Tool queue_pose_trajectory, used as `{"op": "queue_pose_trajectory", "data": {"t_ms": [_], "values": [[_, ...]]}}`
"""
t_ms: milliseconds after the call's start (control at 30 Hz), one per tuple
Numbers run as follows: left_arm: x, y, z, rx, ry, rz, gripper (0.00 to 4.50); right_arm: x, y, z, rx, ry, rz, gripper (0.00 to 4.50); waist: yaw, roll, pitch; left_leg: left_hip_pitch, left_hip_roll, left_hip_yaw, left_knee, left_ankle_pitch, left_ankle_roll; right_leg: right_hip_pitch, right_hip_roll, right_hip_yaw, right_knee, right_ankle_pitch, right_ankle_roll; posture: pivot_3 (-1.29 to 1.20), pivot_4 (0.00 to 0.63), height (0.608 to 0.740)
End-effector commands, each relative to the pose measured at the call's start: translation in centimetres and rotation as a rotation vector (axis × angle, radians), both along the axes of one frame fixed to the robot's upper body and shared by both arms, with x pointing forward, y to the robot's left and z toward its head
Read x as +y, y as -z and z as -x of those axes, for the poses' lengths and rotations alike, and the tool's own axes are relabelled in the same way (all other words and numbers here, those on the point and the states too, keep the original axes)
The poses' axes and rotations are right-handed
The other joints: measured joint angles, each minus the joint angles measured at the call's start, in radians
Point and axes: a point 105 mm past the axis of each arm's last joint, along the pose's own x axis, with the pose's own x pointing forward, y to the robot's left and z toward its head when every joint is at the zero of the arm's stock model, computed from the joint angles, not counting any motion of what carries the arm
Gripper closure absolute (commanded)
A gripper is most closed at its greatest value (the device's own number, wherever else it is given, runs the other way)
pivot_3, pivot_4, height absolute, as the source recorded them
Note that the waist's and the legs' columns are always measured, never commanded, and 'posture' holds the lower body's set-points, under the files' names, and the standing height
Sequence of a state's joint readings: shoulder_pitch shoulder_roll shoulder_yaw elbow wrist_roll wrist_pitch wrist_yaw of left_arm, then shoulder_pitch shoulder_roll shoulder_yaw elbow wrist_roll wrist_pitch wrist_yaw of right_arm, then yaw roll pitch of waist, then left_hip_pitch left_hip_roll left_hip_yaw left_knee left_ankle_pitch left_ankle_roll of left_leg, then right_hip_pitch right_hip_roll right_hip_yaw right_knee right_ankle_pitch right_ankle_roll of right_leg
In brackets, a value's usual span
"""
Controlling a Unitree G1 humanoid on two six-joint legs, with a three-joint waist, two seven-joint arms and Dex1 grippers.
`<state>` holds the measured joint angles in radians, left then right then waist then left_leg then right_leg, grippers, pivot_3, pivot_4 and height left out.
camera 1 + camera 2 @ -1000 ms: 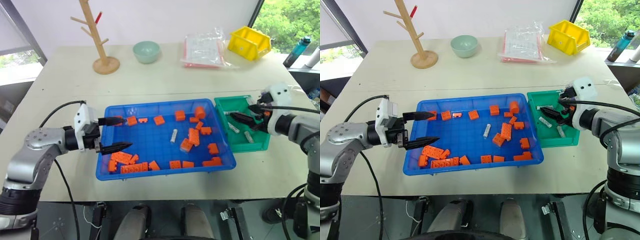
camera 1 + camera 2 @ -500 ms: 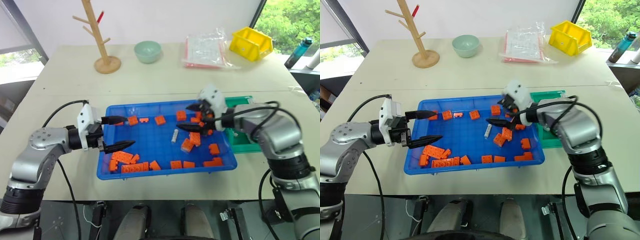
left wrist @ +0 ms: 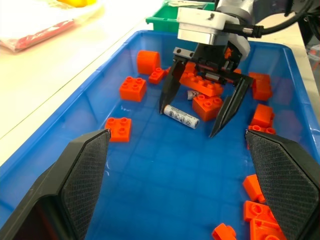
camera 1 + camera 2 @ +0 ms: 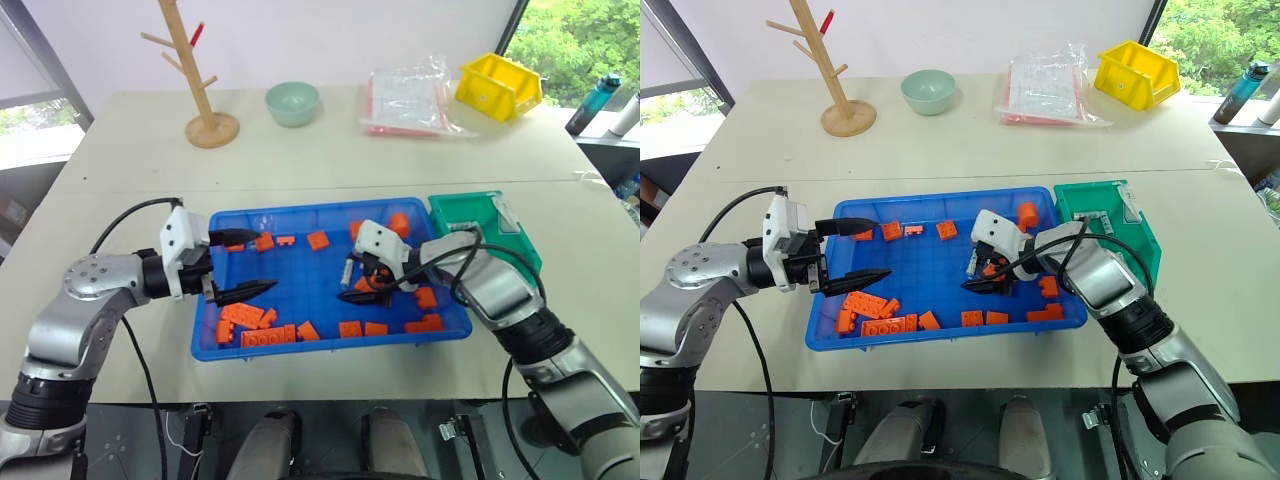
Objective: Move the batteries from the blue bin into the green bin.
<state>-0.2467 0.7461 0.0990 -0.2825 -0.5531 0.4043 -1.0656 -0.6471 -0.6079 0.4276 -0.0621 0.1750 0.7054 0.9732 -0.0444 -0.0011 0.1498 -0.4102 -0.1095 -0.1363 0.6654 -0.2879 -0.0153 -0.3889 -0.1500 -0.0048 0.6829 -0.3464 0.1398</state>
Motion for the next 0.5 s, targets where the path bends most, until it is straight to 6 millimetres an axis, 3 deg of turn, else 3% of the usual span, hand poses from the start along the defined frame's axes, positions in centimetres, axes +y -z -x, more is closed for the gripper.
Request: {"op": "queue_pose_trajectory", "data": {"t_ms": [33, 67, 133, 300, 367, 433, 500], "values": [[-0.4, -1.0, 0.3, -0.056, 0.016, -0.002, 0.0, 0.4, -0.2, -0.3, -0.023, -0.003, -0.009, 0.94, 0.0, -0.001, 0.0, 0.0, 0.0, 0.0, 0.0, 0.0, 0.0, 0.0, 0.0, 0.0, 0.0, 0.0, 0.0, 0.0, 0.15, 0.726], [-0.5, -1.0, 0.3, -0.057, 0.017, -0.002, 0.0, 0.5, -0.3, -0.3, -0.032, -0.002, -0.014, 1.52, 0.0, -0.001, 0.0, 0.0, 0.0, 0.0, 0.0, 0.0, 0.0, 0.0, 0.0, 0.0, 0.0, 0.0, 0.0, 0.0, 0.15, 0.726], [-0.5, -1.1, 0.3, -0.057, 0.017, -0.002, 0.0, 0.7, -1.3, -0.2, -0.045, -0.005, -0.042, 2.28, 0.0, -0.001, 0.0, 0.0, 0.0, 0.0, 0.0, 0.0, 0.0, 0.0, 0.0, 0.0, 0.0, 0.0, 0.0, 0.0, 0.15, 0.726], [-0.5, -1.1, 0.1, -0.055, 0.019, -0.002, 0.0, 0.5, -5.9, -0.2, -0.085, 0.046, -0.174, 2.28, 0.001, -0.001, 0.0, 0.0, 0.0, 0.0, 0.0, 0.0, 0.0, 0.0, 0.0, 0.0, 0.0, 0.0, 0.0, 0.0, 0.15, 0.726], [-0.6, -1.2, 0.0, -0.055, 0.023, 0.001, 0.0, -0.5, -8.4, -0.5, -0.11, 0.112, -0.249, 2.28, 0.001, -0.001, 0.0, 0.0, 0.0, 0.0, 0.0, 0.0, 0.0, 0.0, 0.0, 0.0, 0.0, 0.0, 0.0, 0.0, 0.15, 0.726], [-0.8, -1.2, 0.0, -0.052, 0.032, 0.006, 0.0, -3.8, -11.1, -1.3, -0.145, 0.259, -0.319, 2.28, 0.004, -0.001, 0.0, 0.0, 0.0, 0.0, 0.0, 0.0, 0.0, 0.0, 0.0, 0.0, 0.0, 0.0, 0.0, 0.0, 0.15, 0.726], [-0.9, -1.2, -0.1, -0.048, 0.038, 0.007, 0.0, -6.6, -12.2, -1.4, -0.155, 0.374, -0.344, 2.28, 0.01, -0.001, 0.0, 0.0, -0.001, -0.001, 0.0, 0.0, 0.0, 0.0, -0.001, 0.0, 0.0, 0.0, 0.0, 0.0, 0.15, 0.726]]}}
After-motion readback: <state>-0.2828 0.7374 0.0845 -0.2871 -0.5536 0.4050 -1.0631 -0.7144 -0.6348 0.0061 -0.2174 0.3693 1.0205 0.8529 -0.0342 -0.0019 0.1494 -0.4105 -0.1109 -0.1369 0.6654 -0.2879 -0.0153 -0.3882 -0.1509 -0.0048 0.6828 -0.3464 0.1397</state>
